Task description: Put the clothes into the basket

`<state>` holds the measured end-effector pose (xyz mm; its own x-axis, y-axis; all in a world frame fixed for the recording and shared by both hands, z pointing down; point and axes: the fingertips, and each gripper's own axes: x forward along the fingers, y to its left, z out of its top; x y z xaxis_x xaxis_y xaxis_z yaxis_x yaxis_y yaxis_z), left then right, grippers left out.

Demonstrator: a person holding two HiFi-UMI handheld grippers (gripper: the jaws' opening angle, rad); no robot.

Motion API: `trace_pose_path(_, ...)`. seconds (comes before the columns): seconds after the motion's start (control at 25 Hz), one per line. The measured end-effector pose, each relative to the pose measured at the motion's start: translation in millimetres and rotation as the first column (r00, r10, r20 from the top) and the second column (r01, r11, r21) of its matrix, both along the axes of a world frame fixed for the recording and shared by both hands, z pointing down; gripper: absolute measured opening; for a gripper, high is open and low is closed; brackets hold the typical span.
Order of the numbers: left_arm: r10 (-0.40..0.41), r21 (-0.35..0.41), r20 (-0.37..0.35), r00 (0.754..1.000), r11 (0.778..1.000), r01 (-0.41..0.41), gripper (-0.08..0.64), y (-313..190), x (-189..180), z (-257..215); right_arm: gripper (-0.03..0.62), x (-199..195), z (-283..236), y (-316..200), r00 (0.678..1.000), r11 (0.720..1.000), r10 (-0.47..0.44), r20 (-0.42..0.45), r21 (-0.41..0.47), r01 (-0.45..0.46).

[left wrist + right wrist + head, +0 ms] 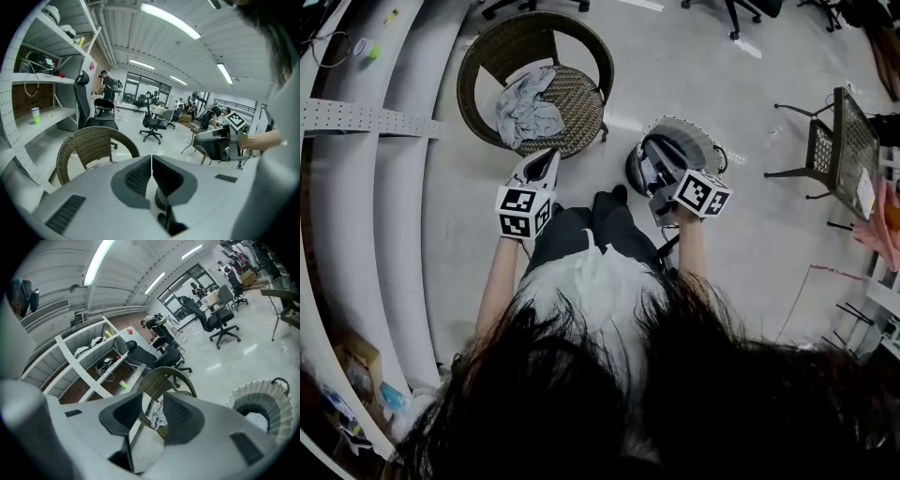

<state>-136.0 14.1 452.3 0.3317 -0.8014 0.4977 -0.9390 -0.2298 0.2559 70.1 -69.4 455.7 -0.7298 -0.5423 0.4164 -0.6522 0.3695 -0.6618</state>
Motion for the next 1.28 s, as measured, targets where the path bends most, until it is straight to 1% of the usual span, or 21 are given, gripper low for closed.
trace_pose_path(0.16,-0.072,0.007,-0.002,0.997,0.997,0.072,0.021,25.7,-48.3,-2.1,0.149,-47.7,-12.2,11.0,0.999,0.999,-0.047,0.01,0.024,0.047)
trace_pose_path(0.36,-0.162,0.008,-0.012,0.987,0.987,0.162,0.021,58.0,-102.5,0.8,0.147,-107.3,-19.6,25.2,0.993,0.992,-0.116,0.005,0.046,0.116)
trace_pose_path(0.48,-0.199,0.014,-0.022,0.98,0.98,0.199,0.021,71.7,-127.1,1.9,0.144,-138.0,-20.5,35.6,0.989,0.987,-0.15,-0.001,0.055,0.15)
trace_pose_path(0.64,-0.232,0.026,-0.032,0.972,0.972,0.233,0.021,85.9,-148.3,0.0,0.144,-174.0,-21.5,52.1,0.975,0.974,-0.219,-0.022,0.06,0.22)
trace_pose_path(0.76,-0.262,0.039,-0.044,0.964,0.964,0.264,0.021,91.5,-161.5,-3.0,0.144,-198.8,-22.5,60.0,0.959,0.957,-0.279,-0.05,0.063,0.282)
trace_pose_path(0.92,-0.314,0.043,-0.067,0.947,0.947,0.318,0.021,99.0,-173.6,-4.1,0.144,-225.1,-22.1,67.0,0.93,0.93,-0.356,-0.088,0.063,0.362)
trace_pose_path(1.16,-0.367,0.028,-0.08,0.927,0.929,0.37,0.021,105.6,-186.0,4.3,0.144,-263.9,-7.8,65.1,0.876,0.882,-0.457,-0.152,0.047,0.469)
trace_pose_path(1.28,-0.41,0.009,-0.086,0.908,0.911,0.412,0.021,109.8,-190.7,9.9,0.144,-281.9,4.8,60.2,0.849,0.859,-0.502,-0.168,0.018,0.511)
